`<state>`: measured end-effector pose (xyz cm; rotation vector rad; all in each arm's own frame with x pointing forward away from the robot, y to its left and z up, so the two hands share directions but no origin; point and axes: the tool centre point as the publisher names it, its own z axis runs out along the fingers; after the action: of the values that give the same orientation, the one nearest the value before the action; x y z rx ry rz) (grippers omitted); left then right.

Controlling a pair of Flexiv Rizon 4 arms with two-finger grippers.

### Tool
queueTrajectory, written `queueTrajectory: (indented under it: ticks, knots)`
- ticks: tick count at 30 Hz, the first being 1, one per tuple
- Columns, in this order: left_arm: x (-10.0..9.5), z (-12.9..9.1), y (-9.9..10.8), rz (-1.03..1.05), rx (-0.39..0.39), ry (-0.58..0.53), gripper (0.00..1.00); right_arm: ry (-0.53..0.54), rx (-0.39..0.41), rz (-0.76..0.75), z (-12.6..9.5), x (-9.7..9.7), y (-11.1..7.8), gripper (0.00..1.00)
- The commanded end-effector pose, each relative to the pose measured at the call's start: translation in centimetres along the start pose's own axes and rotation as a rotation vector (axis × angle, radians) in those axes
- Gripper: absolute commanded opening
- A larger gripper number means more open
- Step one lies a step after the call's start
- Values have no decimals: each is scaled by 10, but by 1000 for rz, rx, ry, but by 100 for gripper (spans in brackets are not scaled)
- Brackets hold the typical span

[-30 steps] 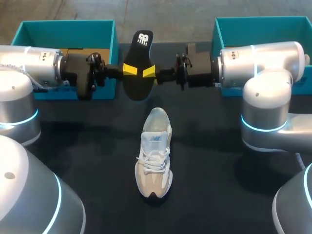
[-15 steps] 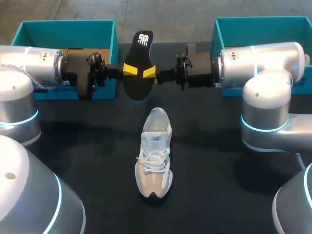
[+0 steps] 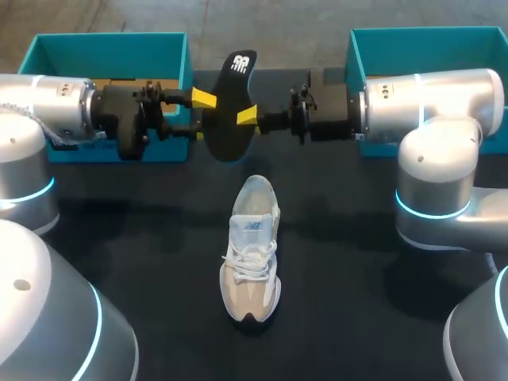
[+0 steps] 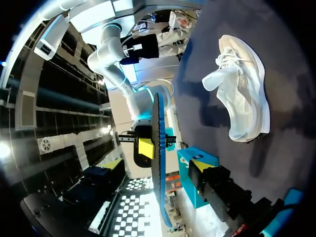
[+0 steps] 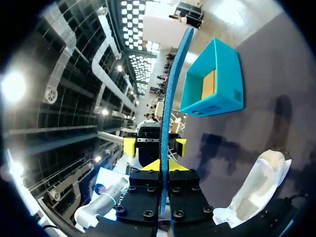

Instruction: Take the shoe out of the shoebox, open the shoe tongue, remove and reinsert the insole, then place the shoe into the shoebox

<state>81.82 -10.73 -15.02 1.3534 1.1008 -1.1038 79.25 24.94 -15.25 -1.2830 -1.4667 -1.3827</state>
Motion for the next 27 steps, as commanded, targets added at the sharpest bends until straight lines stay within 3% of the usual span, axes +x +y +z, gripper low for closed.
queueTrajectory:
  ticks: [1, 11, 20, 27]
  knots:
    - [-6, -18, -3, -51, 5, 40, 100, 11, -16, -30, -7, -1, -6, 0]
    - [-1, -37, -4, -268, 39, 177, 100, 28, 5, -159, -13, -5, -2, 0]
    - [7, -36, -7, -367, 50, 299, 100, -12, 14, -219, -19, -11, -2, 0]
    - [7, -36, -7, -367, 50, 299, 100, -12, 14, -219, -19, -11, -2, 0]
